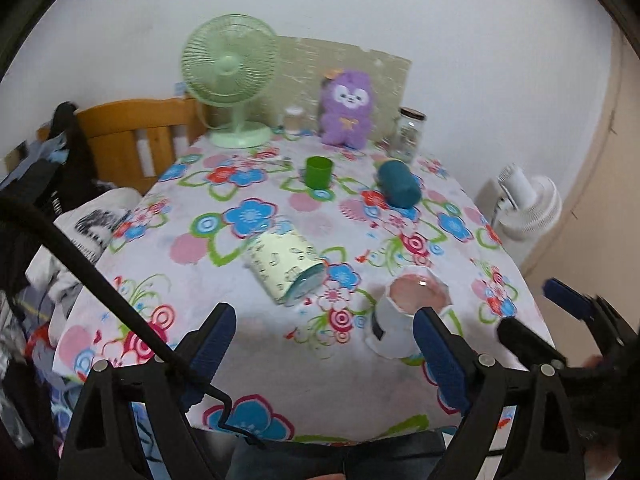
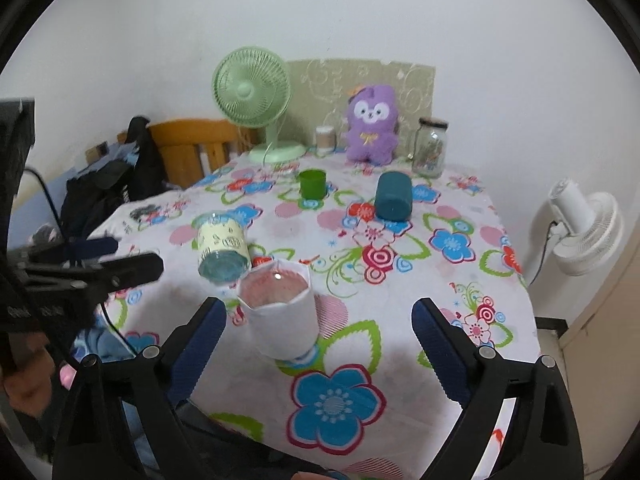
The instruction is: Flip cup upside down
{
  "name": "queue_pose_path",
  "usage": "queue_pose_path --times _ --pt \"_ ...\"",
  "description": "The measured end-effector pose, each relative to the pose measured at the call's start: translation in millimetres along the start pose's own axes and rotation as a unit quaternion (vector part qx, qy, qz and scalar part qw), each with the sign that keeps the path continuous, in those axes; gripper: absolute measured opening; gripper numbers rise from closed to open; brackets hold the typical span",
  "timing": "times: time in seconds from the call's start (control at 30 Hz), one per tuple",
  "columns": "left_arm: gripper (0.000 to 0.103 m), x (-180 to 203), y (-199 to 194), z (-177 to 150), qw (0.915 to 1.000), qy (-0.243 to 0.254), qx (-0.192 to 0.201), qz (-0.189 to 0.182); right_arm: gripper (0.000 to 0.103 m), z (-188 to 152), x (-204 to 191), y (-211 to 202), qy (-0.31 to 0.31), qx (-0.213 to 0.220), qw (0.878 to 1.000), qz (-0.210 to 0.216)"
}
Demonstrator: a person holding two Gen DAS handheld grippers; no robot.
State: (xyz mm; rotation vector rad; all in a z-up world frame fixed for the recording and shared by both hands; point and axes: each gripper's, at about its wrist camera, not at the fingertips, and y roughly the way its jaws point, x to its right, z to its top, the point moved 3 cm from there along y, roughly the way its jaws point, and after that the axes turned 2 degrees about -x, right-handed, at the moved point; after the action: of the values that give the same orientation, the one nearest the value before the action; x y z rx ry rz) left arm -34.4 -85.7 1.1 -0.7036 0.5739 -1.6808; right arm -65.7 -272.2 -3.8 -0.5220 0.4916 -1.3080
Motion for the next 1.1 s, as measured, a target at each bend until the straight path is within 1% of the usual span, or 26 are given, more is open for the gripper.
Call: queue_pose_path --times 0.13,0.27,0.43,0.5,0.63,0.8,1.1 --pt "0.093 -6.4 -5.4 -8.7 0.9997 -0.004 0.014 0.021 0.096 -3.5 -11.2 -15.3 0.025 0.018 0.999 -0.013" --pt "0.093 -8.8 -12.2 -14.7 0.9991 0.000 0.024 0.035 0.097 -9.6 -18.4 -23.6 0.038 0.024 0.998 -0.033" --pt "0.093 -6.9 -17.3 -15.5 0.9988 0.005 0.029 0.039 0.097 -15.3 -19.3 -30.1 0.058 0.016 0.997 -0.039" --pt "0.093 -4.5 -19.7 -15.5 0.9986 0.010 0.032 0.042 0.097 -15.5 -21.0 -34.3 0.056 0.017 0.997 -0.043" --pt "0.093 1.2 -22.0 -13.8 0.9984 0.017 0.033 0.042 0.097 -12.4 -23.5 -40.6 0.045 0.025 0.996 -0.066" --pt "0.093 5.6 -22.5 -12.6 0.9983 0.023 0.032 0.043 0.097 -10.0 -22.4 -40.2 0.048 0.027 0.997 -0.061" --pt "0.094 5.9 -21.1 -12.9 0.9985 0.019 0.030 0.042 0.097 -9.0 -21.3 -39.1 0.051 0.026 0.997 -0.059"
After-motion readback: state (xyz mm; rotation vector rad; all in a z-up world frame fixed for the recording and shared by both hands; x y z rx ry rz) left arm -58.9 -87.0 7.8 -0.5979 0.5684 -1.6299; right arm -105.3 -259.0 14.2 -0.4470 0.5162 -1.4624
